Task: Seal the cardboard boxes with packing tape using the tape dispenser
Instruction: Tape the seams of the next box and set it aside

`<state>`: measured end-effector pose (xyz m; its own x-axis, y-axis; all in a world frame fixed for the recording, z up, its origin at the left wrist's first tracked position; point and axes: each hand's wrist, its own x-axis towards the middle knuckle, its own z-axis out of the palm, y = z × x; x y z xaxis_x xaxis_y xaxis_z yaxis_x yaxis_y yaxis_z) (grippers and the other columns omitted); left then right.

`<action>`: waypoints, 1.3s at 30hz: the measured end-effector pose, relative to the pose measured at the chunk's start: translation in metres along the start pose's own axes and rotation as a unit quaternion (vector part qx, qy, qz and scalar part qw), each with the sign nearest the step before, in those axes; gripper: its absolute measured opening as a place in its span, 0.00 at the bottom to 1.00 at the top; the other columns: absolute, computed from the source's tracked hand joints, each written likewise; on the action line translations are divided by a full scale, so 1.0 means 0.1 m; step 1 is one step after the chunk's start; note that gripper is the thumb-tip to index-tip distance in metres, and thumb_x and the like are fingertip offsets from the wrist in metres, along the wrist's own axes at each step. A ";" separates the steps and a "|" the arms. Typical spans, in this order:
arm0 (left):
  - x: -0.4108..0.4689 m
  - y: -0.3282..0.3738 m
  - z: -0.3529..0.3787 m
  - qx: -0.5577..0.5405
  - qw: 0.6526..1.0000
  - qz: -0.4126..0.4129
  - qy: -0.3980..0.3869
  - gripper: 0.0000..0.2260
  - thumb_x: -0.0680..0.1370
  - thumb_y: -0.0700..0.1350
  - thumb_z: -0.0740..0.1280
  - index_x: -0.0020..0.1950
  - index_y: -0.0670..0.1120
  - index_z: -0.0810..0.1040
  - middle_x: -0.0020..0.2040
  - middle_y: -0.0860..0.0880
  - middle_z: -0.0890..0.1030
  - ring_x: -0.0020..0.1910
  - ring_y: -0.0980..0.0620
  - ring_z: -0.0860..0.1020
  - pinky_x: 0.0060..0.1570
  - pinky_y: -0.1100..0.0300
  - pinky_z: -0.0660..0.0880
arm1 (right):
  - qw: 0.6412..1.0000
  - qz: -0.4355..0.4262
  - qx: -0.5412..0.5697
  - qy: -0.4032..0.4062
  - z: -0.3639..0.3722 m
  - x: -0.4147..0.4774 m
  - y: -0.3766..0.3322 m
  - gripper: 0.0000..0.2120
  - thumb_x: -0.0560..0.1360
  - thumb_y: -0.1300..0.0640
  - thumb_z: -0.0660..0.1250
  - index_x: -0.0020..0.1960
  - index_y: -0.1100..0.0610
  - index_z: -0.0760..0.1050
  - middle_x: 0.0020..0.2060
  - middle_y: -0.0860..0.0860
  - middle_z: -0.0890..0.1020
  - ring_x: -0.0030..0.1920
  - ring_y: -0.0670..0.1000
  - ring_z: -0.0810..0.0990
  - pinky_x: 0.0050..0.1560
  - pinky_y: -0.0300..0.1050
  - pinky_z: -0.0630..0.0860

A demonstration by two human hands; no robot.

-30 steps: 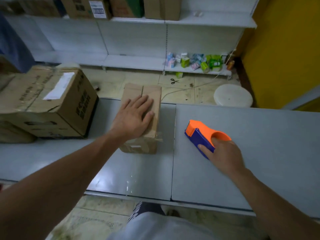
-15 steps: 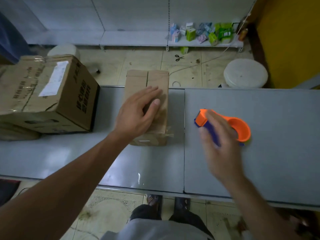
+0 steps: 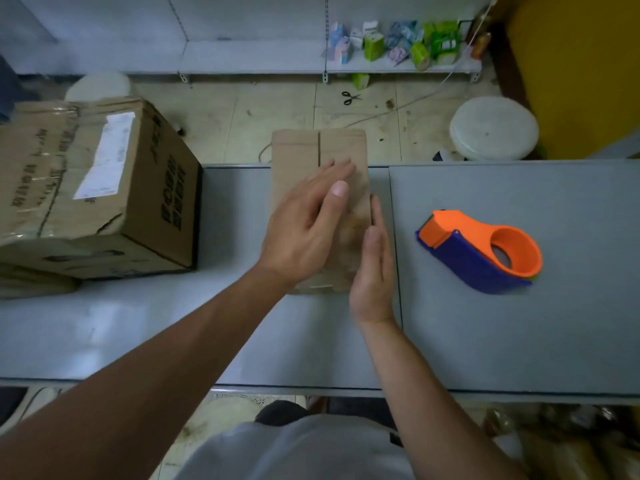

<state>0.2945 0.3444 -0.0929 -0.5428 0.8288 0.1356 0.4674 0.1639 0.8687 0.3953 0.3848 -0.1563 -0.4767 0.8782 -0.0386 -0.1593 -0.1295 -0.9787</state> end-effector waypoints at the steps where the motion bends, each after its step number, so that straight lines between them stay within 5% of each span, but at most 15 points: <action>1: -0.01 0.01 -0.01 -0.028 1.000 0.001 0.008 0.24 0.81 0.57 0.52 0.70 0.48 0.74 0.72 0.54 0.73 0.73 0.62 0.64 0.73 0.62 0.61 | 1.000 -0.004 -0.003 -0.006 -0.01 -0.01 0.01 0.26 0.81 0.50 0.51 0.76 0.60 0.57 0.72 0.45 0.66 0.72 0.39 0.64 0.71 0.36 0.62; 6: -0.07 0.06 -0.21 -0.167 0.984 0.038 0.051 0.21 0.81 0.54 0.53 0.69 0.47 0.73 0.70 0.48 0.75 0.71 0.57 0.69 0.70 0.63 0.64 | 0.994 0.002 -0.103 -0.039 -0.06 -0.03 -0.08 0.27 0.81 0.46 0.49 0.78 0.53 0.53 0.72 0.38 0.60 0.73 0.34 0.58 0.75 0.39 0.55; 10: -0.24 -0.03 -0.61 -0.129 0.981 0.136 0.044 0.21 0.81 0.58 0.58 0.71 0.50 0.69 0.73 0.50 0.70 0.75 0.54 0.64 0.74 0.55 0.62 | 0.968 -0.046 -0.221 -0.106 -0.32 -0.12 -0.26 0.34 0.77 0.38 0.56 0.78 0.47 0.49 0.77 0.41 0.53 0.76 0.38 0.51 0.77 0.46 0.52; 14: -0.38 -0.37 -0.70 0.102 0.977 0.164 -0.086 0.39 0.73 0.72 0.58 0.77 0.50 0.63 0.79 0.52 0.59 0.79 0.56 0.50 0.76 0.53 0.49 | 0.837 -0.214 -0.457 -0.210 -0.41 -0.07 -0.45 0.42 0.73 0.34 0.61 0.78 0.51 0.49 0.79 0.49 0.49 0.78 0.48 0.47 0.76 0.56 0.53; 18: -0.28 -0.56 -0.57 0.242 0.928 0.230 -0.167 0.47 0.70 0.76 0.56 0.80 0.47 0.55 0.80 0.51 0.53 0.79 0.53 0.44 0.77 0.56 0.38 | 0.718 -0.240 -0.573 -0.314 -0.32 0.20 -0.56 0.44 0.73 0.29 0.54 0.79 0.52 0.46 0.79 0.49 0.46 0.78 0.46 0.41 0.77 0.55 0.45; 22: -0.23 -0.71 -0.51 0.274 0.909 0.277 -0.145 0.43 0.74 0.72 0.56 0.78 0.43 0.60 0.78 0.48 0.59 0.79 0.48 0.52 0.77 0.50 0.43 | 0.672 -0.289 -0.600 -0.324 -0.35 0.32 -0.40 0.40 0.76 0.32 0.51 0.78 0.58 0.52 0.78 0.52 0.52 0.78 0.50 0.46 0.77 0.56 0.50; 25: -0.23 -0.79 -0.46 0.249 0.911 0.312 -0.106 0.37 0.77 0.66 0.58 0.74 0.40 0.67 0.75 0.44 0.67 0.76 0.46 0.60 0.77 0.50 0.46 | 0.675 -0.357 -0.576 -0.292 -0.36 0.32 -0.27 0.38 0.78 0.36 0.53 0.75 0.64 0.60 0.75 0.59 0.62 0.76 0.58 0.56 0.73 0.63 0.58; 28: -0.21 -0.82 -0.42 0.219 0.911 0.343 -0.072 0.35 0.75 0.63 0.65 0.72 0.38 0.70 0.72 0.43 0.70 0.75 0.45 0.63 0.77 0.50 0.49 | 0.686 -0.367 -0.554 -0.295 -0.37 0.33 -0.22 0.36 0.79 0.37 0.53 0.75 0.63 0.58 0.74 0.60 0.62 0.76 0.59 0.56 0.71 0.66 0.59; 33: -0.31 -0.92 -0.43 0.157 0.948 0.272 -0.057 0.44 0.72 0.67 0.67 0.78 0.43 0.57 0.79 0.46 0.58 0.79 0.48 0.53 0.78 0.50 0.49 | 0.711 -0.310 -0.554 -0.304 -0.39 0.29 -0.28 0.39 0.77 0.34 0.54 0.77 0.60 0.52 0.78 0.58 0.53 0.78 0.56 0.48 0.74 0.62 0.55; 36: -0.52 -1.05 -0.33 -0.006 0.991 0.110 -0.077 0.47 0.72 0.70 0.63 0.80 0.51 0.42 0.81 0.50 0.45 0.80 0.53 0.46 0.77 0.48 0.50 | 0.823 -0.208 -0.476 -0.229 -0.31 0.10 -0.26 0.39 0.76 0.34 0.56 0.78 0.55 0.50 0.79 0.53 0.49 0.78 0.49 0.45 0.77 0.51 0.51; 39: -0.73 -0.98 -0.09 -0.210 0.974 -0.039 -0.071 0.47 0.72 0.73 0.59 0.79 0.53 0.38 0.81 0.52 0.48 0.79 0.56 0.52 0.76 0.51 0.58 | 0.971 -0.040 -0.234 -0.037 0.01 -0.16 -0.22 0.28 0.81 0.42 0.55 0.77 0.47 0.50 0.77 0.44 0.56 0.74 0.36 0.55 0.74 0.35 0.56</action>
<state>0.2819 0.2629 -0.1833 -0.4495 0.8931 0.0201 0.0852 0.0205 0.9962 0.4057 0.3736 -0.1337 -0.5422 0.8393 0.0384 0.2031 0.1754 -0.9633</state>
